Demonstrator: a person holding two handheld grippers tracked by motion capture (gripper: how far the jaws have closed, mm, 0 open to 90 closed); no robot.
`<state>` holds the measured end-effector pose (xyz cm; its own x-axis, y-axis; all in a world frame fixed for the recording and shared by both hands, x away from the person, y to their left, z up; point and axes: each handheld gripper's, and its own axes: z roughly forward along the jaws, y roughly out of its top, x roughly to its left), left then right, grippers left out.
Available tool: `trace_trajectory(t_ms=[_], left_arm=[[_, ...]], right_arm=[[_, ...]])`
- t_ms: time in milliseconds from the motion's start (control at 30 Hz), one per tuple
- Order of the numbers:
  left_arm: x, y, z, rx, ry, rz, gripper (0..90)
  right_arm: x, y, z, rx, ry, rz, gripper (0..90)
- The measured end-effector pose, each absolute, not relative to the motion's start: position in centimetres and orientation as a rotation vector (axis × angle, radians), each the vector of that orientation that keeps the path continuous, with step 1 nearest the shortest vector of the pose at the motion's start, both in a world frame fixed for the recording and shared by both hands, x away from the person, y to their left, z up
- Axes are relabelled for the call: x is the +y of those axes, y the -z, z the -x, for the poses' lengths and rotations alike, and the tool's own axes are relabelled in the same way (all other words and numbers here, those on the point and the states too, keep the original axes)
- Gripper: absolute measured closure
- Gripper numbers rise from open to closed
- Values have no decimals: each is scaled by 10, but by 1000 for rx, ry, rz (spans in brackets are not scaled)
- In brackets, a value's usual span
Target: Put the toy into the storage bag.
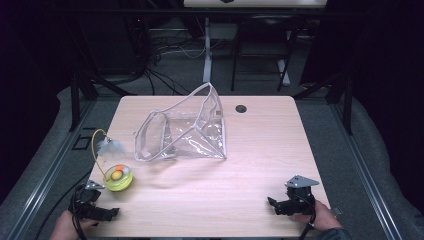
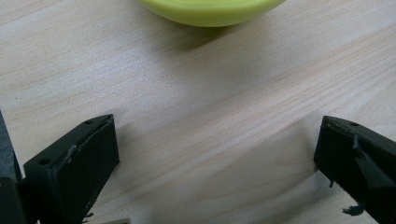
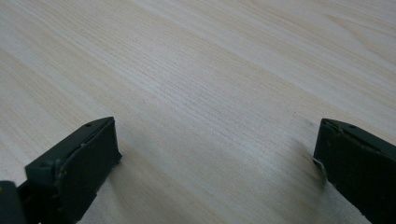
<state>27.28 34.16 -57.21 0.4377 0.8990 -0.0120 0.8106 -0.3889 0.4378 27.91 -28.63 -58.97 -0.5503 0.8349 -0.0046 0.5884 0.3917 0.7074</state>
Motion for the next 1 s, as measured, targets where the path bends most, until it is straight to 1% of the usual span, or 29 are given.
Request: trace_trajectory(t_ms=[567, 1000], left_arm=[[342, 572, -272, 1444, -323, -2313, 0], [340, 570, -273, 1424, -294, -2337, 0]], right_arm=[[-286, 590, -279, 2295, -948, -1233, 0], [-286, 590, -279, 2295, -948, -1233, 0]])
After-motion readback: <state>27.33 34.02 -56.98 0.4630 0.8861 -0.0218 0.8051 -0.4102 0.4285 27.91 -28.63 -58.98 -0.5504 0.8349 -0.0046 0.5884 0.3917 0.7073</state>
